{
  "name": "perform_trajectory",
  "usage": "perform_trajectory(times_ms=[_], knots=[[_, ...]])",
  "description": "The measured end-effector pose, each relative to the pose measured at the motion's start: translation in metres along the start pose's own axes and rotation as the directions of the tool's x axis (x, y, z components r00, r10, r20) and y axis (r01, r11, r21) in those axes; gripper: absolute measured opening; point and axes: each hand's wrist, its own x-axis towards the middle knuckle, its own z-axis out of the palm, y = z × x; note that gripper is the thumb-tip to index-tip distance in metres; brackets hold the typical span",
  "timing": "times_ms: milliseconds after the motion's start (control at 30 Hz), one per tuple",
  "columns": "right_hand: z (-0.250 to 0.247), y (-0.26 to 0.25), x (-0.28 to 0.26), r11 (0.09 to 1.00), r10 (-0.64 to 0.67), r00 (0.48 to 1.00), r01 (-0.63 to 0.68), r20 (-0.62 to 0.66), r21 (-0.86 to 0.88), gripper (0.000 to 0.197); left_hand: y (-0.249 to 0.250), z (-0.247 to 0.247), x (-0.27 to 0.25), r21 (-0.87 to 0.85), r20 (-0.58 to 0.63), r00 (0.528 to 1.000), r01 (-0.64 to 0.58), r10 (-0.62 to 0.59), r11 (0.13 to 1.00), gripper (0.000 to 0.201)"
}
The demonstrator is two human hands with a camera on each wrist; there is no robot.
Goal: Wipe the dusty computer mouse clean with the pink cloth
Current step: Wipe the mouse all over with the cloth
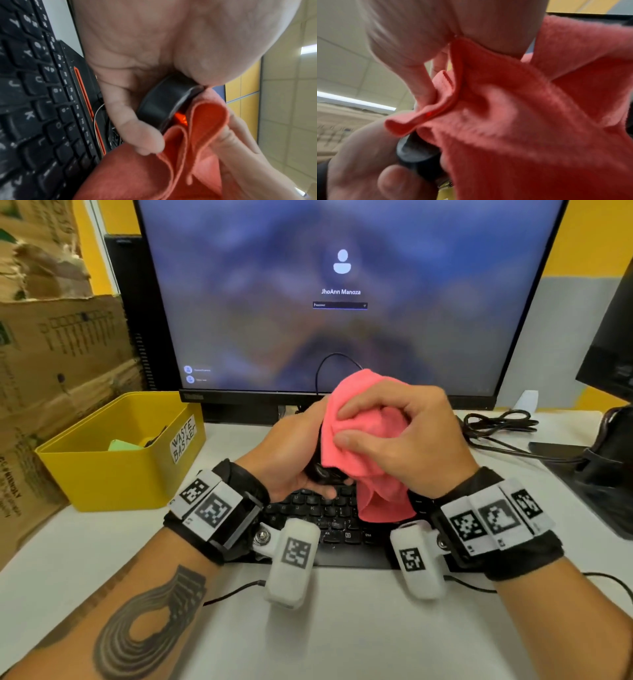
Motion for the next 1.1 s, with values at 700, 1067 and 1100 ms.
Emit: perform_trajectory(times_ms=[700,1067,1100], knots=[[0.01,-0.014,-0.002,0.993,0.014,0.997,-0.005,0.074,-0.12,0.011,-0.006,-0.002,0.009,-0.078,0.054,0.998,-0.014,0.018,0.997,0.048],[-0.045,0.007,0.015,0.96,0.248,0.908,-0.184,-0.337,0.212,0.019,-0.006,-0.004,0.007,-0.085,0.149,0.989,0.001,0.012,0.996,0.063],[-0.049,0.004,0.015,0.937,0.251,0.918,-0.151,-0.307,0.314,0.02,-0.006,-0.005,0.006,-0.086,0.147,0.989,-0.005,0.017,0.996,0.063]])
